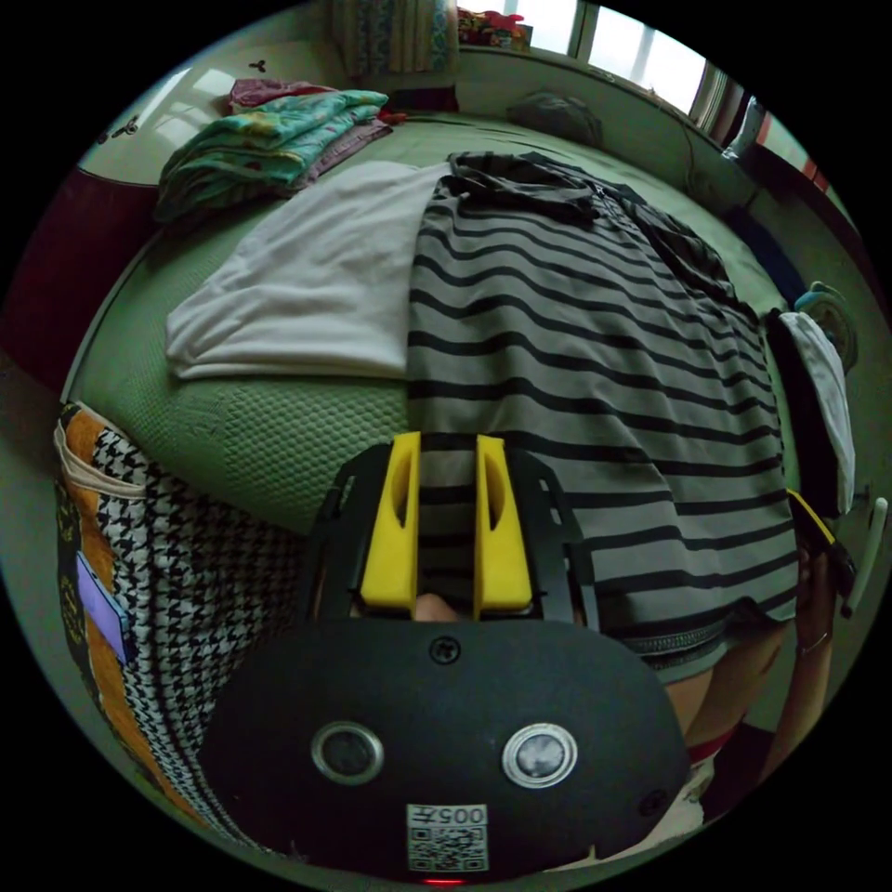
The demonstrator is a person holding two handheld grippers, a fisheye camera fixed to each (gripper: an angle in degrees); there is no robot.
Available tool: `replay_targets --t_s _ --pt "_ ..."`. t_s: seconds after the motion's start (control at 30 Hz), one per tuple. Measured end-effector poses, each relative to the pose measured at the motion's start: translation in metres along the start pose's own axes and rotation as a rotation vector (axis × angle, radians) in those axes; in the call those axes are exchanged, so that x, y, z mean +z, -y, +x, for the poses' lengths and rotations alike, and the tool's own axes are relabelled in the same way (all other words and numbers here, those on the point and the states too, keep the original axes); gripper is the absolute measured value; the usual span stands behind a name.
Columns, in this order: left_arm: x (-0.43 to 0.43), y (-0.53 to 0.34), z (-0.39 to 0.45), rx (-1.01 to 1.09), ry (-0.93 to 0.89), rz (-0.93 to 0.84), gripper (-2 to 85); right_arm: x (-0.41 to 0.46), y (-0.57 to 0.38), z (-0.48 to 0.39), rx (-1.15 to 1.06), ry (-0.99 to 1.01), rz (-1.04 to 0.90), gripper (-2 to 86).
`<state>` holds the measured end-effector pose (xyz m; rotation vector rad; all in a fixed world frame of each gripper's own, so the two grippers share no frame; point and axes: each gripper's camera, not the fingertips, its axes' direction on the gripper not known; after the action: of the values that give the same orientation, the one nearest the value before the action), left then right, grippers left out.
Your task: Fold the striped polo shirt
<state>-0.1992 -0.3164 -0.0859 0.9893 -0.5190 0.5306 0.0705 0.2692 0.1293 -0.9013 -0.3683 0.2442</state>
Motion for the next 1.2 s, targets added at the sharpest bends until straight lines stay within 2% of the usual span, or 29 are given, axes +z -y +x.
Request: replay_targets --t_s 0.13,0.4,0.6,0.8,0.93,1.2 --pt "-0.020 -0.003 -0.014 0.020 -0.037 0.043 2.3 -0.017 0.000 0.009 0.018 0.006 0.061 -1.4" --pt "-0.067 0.030 -0.034 0.034 -0.029 0.224 1.6 -0.041 0.040 0.031 0.025 -0.080 0.210 -1.4" --pt "-0.042 0.045 -0.042 0.008 -0.022 0.119 5.4 -0.005 0.044 0.026 0.031 -0.160 0.036 0.8" --pt "-0.072 0.017 -0.078 -0.042 -0.042 0.194 6.8 -0.038 -0.001 0.027 -0.015 -0.064 0.149 5.0" --pt "-0.076 -0.011 -0.089 -0.011 -0.018 0.156 6.4 -0.047 -0.034 0.028 -0.009 -0.017 0.136 5.9" --pt "-0.057 -0.063 -0.089 0.004 -0.122 0.075 7.7 -0.048 -0.099 0.033 -0.014 -0.031 0.077 6.9"
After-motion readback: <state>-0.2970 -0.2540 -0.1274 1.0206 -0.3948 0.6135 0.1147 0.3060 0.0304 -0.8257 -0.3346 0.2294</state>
